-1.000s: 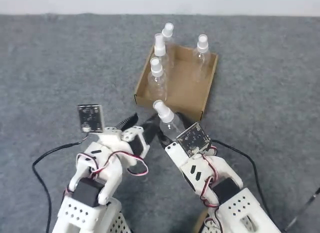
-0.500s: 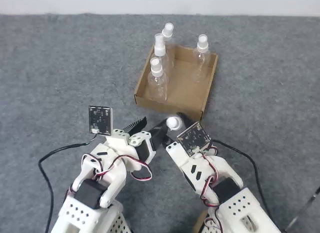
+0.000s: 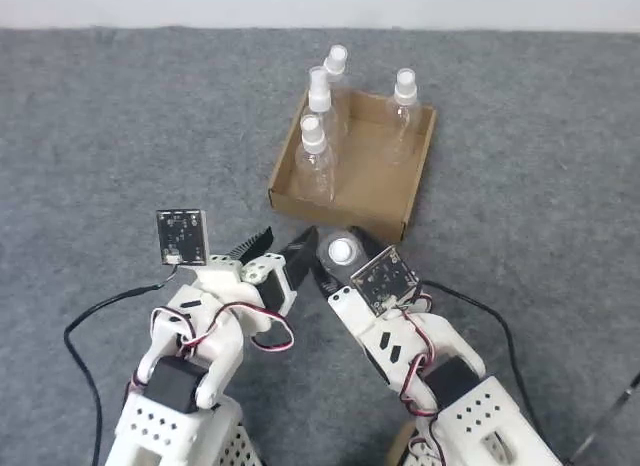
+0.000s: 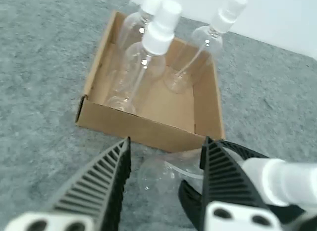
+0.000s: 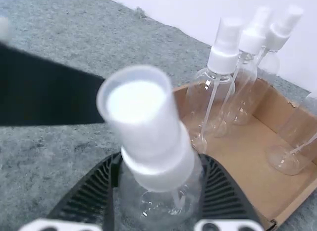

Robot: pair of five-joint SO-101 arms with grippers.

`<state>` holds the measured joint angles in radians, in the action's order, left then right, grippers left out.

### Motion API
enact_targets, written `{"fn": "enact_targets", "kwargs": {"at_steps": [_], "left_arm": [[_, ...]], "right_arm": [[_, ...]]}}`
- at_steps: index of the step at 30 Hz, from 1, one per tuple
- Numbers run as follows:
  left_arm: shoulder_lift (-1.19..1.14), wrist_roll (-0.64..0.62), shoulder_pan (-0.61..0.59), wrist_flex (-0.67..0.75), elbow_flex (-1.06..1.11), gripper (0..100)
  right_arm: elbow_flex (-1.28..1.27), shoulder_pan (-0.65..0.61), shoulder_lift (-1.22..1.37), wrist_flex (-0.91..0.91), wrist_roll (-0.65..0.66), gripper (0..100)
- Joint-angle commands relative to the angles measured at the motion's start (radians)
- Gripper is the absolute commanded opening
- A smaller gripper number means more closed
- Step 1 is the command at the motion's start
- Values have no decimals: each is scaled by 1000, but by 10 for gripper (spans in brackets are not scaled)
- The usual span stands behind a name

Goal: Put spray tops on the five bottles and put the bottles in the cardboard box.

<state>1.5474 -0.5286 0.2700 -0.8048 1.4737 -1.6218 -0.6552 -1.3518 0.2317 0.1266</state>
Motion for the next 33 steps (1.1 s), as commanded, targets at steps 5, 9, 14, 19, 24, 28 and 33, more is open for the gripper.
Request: {"fn": "enact_targets", "kwargs": {"at_steps": [5,9,14,19,24,28,33], "left_arm": [[17,12,-104,87,-82,217],[17,15,-115,87,-79,217],[17,78,-149,86,-54,214],[17,78,-233,87,-13,215],[17,83,-299,87,22,216],[17,83,-353,87,61,217],[17,83,-410,87,120,217]], "right_arm": [[57,48,-28,-15,-11,13],[41,50,-28,-15,-11,13],[37,50,-28,-15,-11,13],[35,51,-28,-15,-11,13],[35,51,-28,-15,-11,13],[35,51,-28,-15,-11,13],[37,88,-28,-16,-11,13]]}}
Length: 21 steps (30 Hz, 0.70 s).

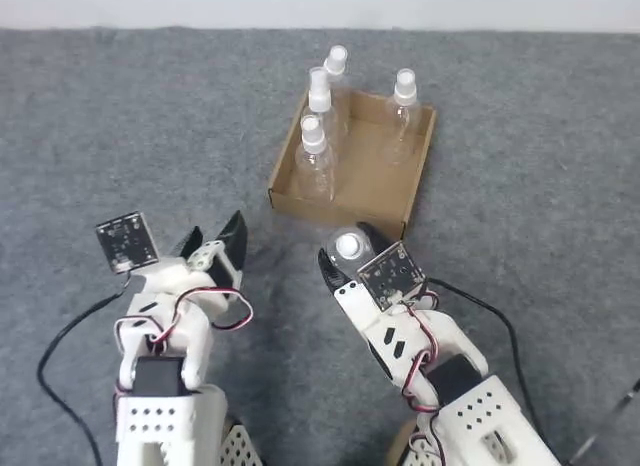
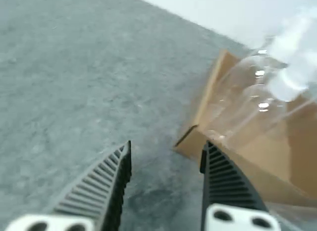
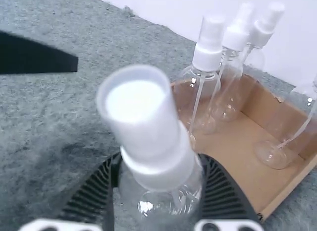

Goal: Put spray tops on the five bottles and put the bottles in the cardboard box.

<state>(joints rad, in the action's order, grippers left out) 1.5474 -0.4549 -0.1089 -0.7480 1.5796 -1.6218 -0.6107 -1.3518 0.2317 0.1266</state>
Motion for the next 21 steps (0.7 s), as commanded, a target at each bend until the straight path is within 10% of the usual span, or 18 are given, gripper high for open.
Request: {"fn": "enact_targets", "kwargs": {"at_steps": [1,21], "left_arm": [[17,11,-32,31,28,217],[15,9,-104,-130,113,214]], "right_arm": [[40,53,-28,-16,-11,13],[37,61,-28,-16,-12,13]]}}
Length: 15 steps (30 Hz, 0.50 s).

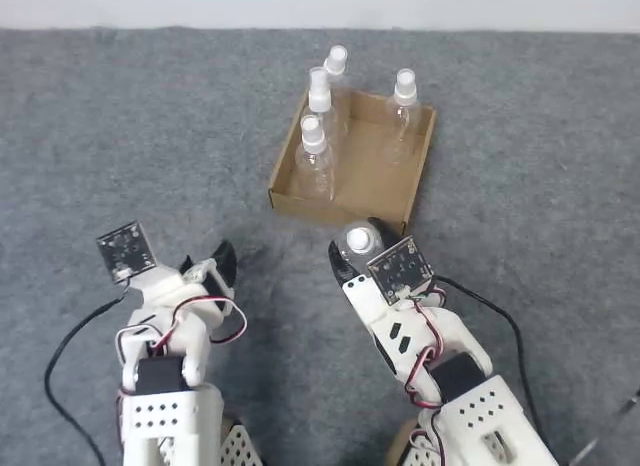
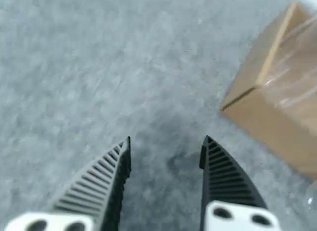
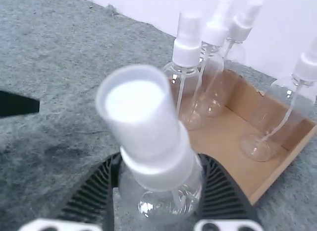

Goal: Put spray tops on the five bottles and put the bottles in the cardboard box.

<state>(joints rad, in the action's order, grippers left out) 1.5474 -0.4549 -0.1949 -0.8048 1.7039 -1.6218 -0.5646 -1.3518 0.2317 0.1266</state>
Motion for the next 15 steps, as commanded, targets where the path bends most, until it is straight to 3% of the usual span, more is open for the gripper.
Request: {"fn": "enact_targets", "kwargs": {"at_steps": [1,6,9,15], "left_arm": [[15,9,-17,-89,-12,214],[15,23,-12,-95,-12,213],[15,100,-17,-91,-12,194],[15,284,-12,-84,-13,9]], "right_arm": [[35,15,-28,-16,-12,13],[35,15,-27,-16,-12,13],[35,15,-27,-16,-12,13],[29,15,-27,-15,-11,13]]}}
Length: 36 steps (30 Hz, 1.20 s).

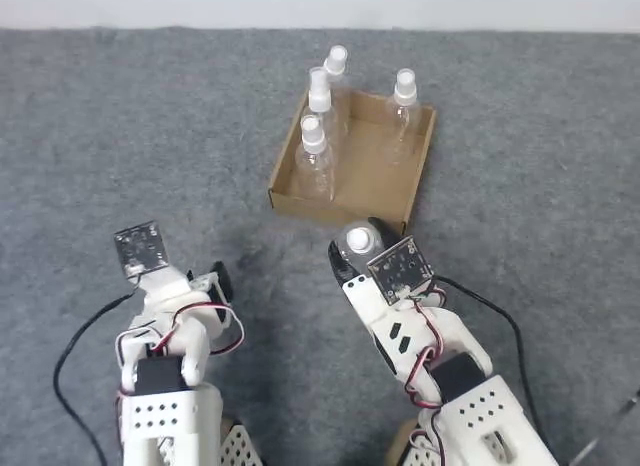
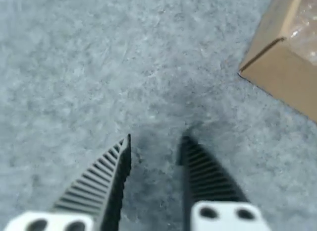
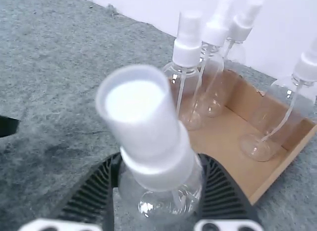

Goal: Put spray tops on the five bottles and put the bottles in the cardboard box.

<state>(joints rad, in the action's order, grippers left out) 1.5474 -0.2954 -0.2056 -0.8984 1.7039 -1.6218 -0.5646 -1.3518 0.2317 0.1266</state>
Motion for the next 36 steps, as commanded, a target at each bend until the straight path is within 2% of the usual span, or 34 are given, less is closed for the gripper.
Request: {"fn": "enact_targets", "kwargs": {"at_steps": [1,5,29,36], "left_arm": [[15,149,-2,18,-13,8],[15,201,-8,18,-13,12],[20,201,-6,17,-12,12],[210,201,-8,17,-13,12]], "right_arm": [[26,15,-27,-16,-9,13],[26,15,-27,-16,-9,13],[25,15,-27,-16,-6,13],[25,16,-27,-15,-6,13]]}}
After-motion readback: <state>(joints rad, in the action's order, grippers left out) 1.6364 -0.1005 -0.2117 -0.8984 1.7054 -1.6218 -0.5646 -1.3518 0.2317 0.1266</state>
